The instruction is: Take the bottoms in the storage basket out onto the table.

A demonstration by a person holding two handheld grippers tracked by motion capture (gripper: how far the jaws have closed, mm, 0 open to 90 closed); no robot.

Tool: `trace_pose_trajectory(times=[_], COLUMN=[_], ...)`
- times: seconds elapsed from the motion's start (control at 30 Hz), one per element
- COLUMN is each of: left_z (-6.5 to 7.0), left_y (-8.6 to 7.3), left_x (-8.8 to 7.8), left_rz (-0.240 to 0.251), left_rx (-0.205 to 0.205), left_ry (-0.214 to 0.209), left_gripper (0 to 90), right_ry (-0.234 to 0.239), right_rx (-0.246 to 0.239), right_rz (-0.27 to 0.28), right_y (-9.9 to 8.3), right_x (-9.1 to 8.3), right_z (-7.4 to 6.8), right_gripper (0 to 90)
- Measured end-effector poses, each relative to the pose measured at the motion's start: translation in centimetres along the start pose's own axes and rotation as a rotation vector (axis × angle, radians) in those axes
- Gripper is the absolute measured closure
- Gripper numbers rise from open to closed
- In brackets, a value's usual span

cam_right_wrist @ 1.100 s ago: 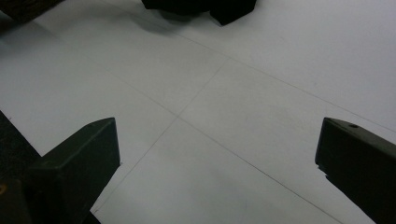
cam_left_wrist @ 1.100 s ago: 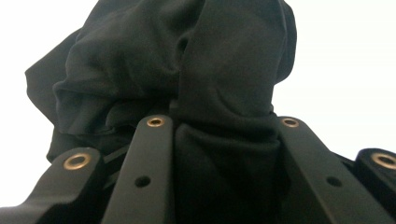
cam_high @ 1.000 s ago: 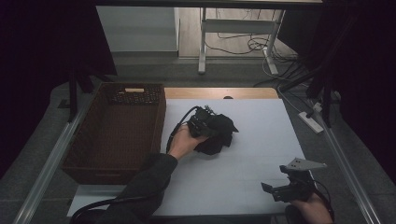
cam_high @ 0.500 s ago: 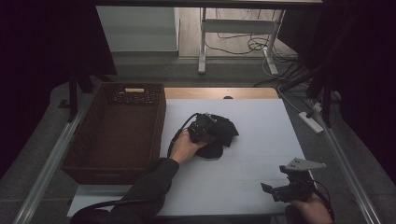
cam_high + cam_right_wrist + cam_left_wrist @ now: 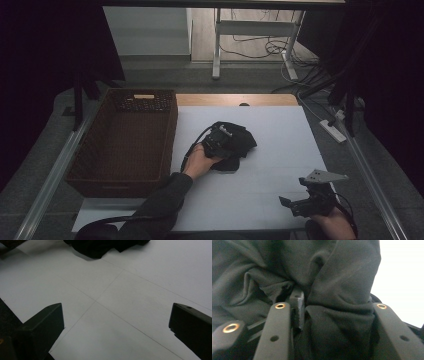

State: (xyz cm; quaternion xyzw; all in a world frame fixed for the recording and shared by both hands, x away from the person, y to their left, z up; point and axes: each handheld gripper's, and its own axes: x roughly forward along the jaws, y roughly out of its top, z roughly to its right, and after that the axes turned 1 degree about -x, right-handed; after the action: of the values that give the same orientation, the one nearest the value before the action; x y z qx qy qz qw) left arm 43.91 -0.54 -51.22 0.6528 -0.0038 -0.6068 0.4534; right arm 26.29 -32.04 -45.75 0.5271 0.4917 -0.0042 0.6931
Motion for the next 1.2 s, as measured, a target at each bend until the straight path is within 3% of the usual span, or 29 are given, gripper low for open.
trace_pose_trajectory(times=[0.5,0.7,0.9,1.2], left_z=[0.3,0.2,0.3,0.5], left_y=[0.9,1.1,1.1,1.3], left_x=[-1.0,-1.6,-1.8,-2.6], left_rz=[0.003,0.044,0.041,0.098], left_rx=[-0.005,-0.035,-0.028,-0.040], left_ry=[0.026,-0.010,-0.029,-0.079], left_gripper=[25.3,17.2,9.1,0.0], right_ry=[-0.001,-0.002,-0.002,-0.002], right_rx=[-0.002,-0.002,-0.002,-0.001], right_rz=[-0.001,-0.002,-0.002,-0.002], right_y=[0.0,0.0,0.0,0.0], right_x=[0.0,0.0,0.0,0.0], right_z=[0.0,0.0,0.0,0.0], right_gripper=[0.3,0.3,0.3,0.3])
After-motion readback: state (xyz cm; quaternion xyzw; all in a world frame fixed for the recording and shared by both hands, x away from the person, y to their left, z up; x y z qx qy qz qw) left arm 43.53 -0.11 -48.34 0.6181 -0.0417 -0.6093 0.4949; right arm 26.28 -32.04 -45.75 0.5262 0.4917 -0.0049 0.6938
